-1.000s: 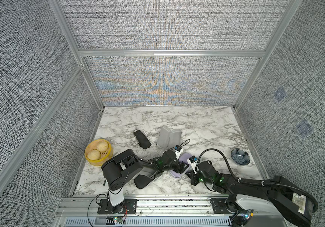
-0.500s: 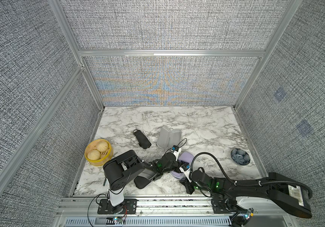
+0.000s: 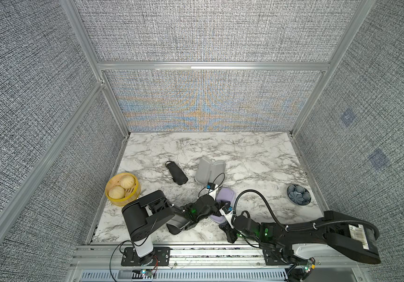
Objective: Put umbrellas into zippered umbrella sleeves
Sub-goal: Zip the zipper on the umbrella sleeve.
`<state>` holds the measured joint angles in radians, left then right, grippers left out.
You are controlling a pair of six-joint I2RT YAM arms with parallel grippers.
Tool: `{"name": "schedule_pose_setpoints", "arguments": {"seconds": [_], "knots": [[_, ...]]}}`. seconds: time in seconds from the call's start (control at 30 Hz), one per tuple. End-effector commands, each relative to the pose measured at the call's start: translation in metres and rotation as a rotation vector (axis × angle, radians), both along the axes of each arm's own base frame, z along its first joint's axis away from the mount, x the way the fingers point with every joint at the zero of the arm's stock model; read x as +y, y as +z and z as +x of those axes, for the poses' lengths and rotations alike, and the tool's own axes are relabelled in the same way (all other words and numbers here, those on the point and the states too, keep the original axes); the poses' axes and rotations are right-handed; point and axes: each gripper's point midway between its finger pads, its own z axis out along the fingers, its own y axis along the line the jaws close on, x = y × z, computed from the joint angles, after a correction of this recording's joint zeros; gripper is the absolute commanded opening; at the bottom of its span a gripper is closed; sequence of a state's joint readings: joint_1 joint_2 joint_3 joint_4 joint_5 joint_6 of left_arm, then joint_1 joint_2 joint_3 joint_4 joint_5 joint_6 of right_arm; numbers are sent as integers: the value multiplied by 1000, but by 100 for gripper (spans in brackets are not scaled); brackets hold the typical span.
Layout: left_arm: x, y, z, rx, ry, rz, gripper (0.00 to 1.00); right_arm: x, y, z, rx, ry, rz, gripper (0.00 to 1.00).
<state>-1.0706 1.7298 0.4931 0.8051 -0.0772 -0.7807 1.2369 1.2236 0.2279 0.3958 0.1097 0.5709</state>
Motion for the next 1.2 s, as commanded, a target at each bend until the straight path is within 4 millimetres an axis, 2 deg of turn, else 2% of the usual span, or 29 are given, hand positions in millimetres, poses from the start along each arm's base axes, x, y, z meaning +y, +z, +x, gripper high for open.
{"name": "schedule_pose_setpoints", "arguments": {"seconds": [0.0,0.13,0.27,0.4,0.5,0.7,0.9,1.0,1.07,1.17], "knots": [[2,9,0,-44,1,1,86,-28,-18,1,42,-52,-96,0],[9,16,1,-72,10,23,91,-51,-30,4,65,-104,-143,0],[17,27,10,-137,31,110,93,-85,-41,13,75,-219,-193,0],[11,43,25,-237,2,174,93,-105,-37,20,52,-297,-190,0],[3,43,36,-258,-5,257,92,-105,-31,22,26,-303,-127,0],[8,25,62,-256,52,391,91,-105,-30,21,33,-296,-105,0],[12,7,73,-250,54,434,91,-102,-33,19,46,-276,-131,0],[2,2,63,-212,-16,356,90,-102,-34,19,51,-272,-141,0],[-7,3,49,-190,-92,302,89,-102,-34,19,53,-272,-145,0],[-9,-2,40,-140,-122,277,84,-102,-33,19,49,-271,-149,0]]}}
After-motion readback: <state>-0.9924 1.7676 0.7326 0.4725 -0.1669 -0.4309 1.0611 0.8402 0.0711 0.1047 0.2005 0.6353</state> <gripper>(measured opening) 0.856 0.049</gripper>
